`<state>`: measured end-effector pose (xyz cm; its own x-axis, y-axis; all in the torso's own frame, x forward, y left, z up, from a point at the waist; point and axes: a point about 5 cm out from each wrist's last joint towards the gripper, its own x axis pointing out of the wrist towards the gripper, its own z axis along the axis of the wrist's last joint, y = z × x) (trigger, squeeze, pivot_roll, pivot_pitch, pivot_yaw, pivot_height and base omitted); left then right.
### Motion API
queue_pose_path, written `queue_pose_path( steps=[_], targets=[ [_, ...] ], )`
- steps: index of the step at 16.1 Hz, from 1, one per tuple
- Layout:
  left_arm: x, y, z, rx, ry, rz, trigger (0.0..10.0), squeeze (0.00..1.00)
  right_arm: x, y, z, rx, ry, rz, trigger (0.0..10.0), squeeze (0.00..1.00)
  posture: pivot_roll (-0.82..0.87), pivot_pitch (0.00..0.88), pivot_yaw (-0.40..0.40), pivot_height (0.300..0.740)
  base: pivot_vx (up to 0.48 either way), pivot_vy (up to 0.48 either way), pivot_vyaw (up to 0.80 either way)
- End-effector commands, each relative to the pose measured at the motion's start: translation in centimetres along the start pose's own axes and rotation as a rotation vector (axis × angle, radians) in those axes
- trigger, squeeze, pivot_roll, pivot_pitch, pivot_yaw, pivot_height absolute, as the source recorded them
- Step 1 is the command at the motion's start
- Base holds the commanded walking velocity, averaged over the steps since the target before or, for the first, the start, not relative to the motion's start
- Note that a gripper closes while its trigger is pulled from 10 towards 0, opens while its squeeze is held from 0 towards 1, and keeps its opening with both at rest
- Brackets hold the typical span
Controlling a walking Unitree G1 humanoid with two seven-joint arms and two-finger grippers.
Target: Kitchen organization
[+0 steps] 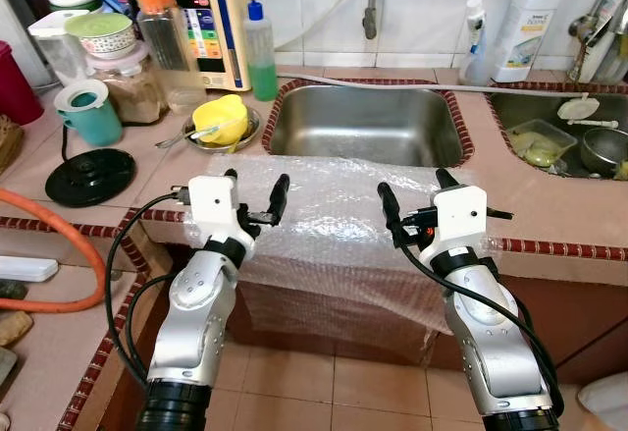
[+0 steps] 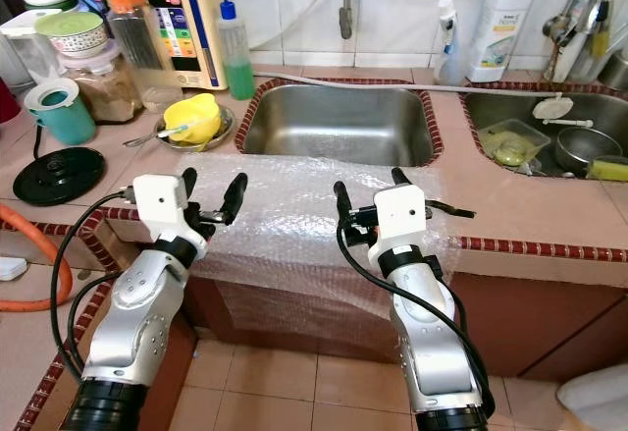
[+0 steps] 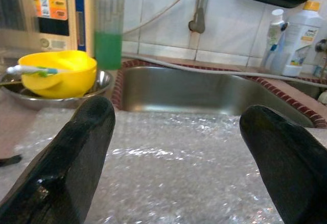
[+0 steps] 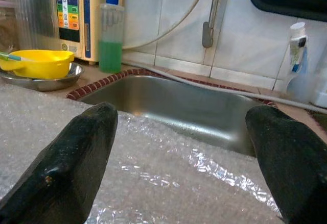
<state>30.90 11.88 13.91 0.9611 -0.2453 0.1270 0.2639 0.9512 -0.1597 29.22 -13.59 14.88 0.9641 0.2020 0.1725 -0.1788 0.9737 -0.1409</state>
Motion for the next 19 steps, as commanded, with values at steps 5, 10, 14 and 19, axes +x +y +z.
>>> queue_pose_path(
  steps=[5,10,14,19],
  targets=[
    [0.07,-0.44,0.48,-0.011,-0.017,-0.047,10.0,0.0,0.19,0.03,0.61,-0.006,-0.023,0.001,10.0,0.0,0.04,0.0,0.05,0.74,0.352,0.0,0.0],
    [-0.02,-0.69,0.35,-0.014,-0.014,-0.054,10.0,0.0,0.12,0.0,0.62,-0.009,-0.022,0.002,10.0,0.0,0.04,0.0,0.05,0.74,0.48,0.0,0.0],
    [-0.08,-0.7,0.23,-0.013,-0.009,-0.054,10.0,0.0,0.1,0.04,0.62,-0.008,-0.021,0.004,10.0,0.0,0.04,0.0,0.049,0.74,0.48,0.0,0.0],
    [-0.13,-0.53,0.42,-0.028,-0.029,-0.031,10.0,0.0,0.02,0.16,0.5,-0.006,-0.017,0.006,10.0,0.0,0.04,0.0,0.05,0.74,0.288,0.0,0.0]
  ],
)
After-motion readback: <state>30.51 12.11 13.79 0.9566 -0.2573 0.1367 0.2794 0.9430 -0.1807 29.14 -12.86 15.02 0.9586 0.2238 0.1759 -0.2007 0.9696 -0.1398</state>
